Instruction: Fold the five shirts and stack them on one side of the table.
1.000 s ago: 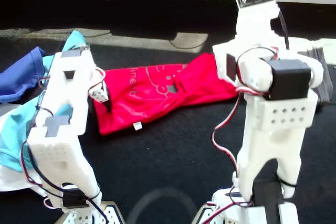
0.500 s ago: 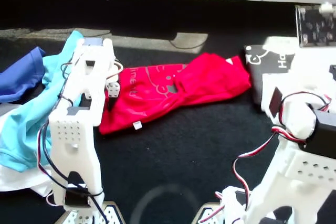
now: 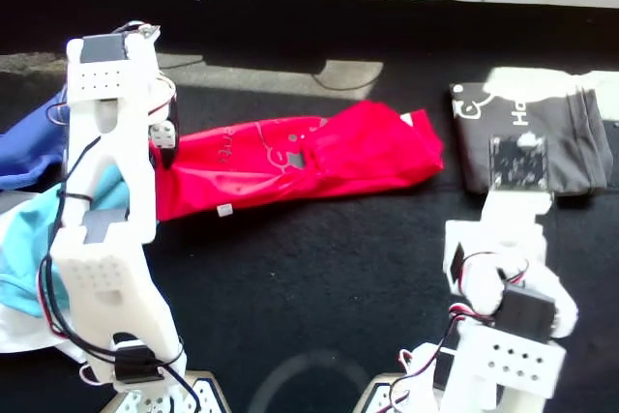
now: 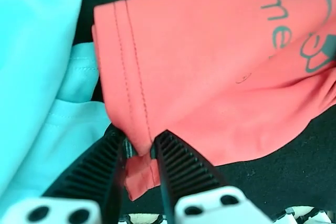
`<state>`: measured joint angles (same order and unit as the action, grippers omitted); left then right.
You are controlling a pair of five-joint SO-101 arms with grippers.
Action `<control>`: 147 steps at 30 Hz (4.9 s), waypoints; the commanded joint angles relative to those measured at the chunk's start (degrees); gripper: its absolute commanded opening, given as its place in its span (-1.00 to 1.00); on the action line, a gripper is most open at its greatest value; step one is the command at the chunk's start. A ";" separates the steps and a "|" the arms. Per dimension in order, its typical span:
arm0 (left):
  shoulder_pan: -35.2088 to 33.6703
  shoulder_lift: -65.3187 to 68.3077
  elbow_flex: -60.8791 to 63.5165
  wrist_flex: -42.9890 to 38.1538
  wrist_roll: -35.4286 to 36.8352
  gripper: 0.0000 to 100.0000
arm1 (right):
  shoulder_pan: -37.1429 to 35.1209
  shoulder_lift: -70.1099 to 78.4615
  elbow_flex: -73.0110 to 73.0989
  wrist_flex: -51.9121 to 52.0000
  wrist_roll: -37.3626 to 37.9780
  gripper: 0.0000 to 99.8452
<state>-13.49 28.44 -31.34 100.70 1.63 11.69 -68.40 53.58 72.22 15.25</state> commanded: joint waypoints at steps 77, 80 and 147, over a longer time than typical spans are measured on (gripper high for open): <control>46.29 39.69 -51.03 -17.76 -0.79 -0.98 | 21.58 -1.36 43.30 -30.20 6.95 -0.81; 49.27 38.29 -54.64 -17.67 -0.79 -0.98 | 21.58 -1.36 43.30 -30.20 6.95 -0.81; 9.54 -13.67 15.25 -2.99 0.09 -0.98 | -18.95 90.77 -67.47 -17.10 -2.64 -0.81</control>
<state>-1.54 24.22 -29.76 100.79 3.56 -6.95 18.46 -3.21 55.60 13.05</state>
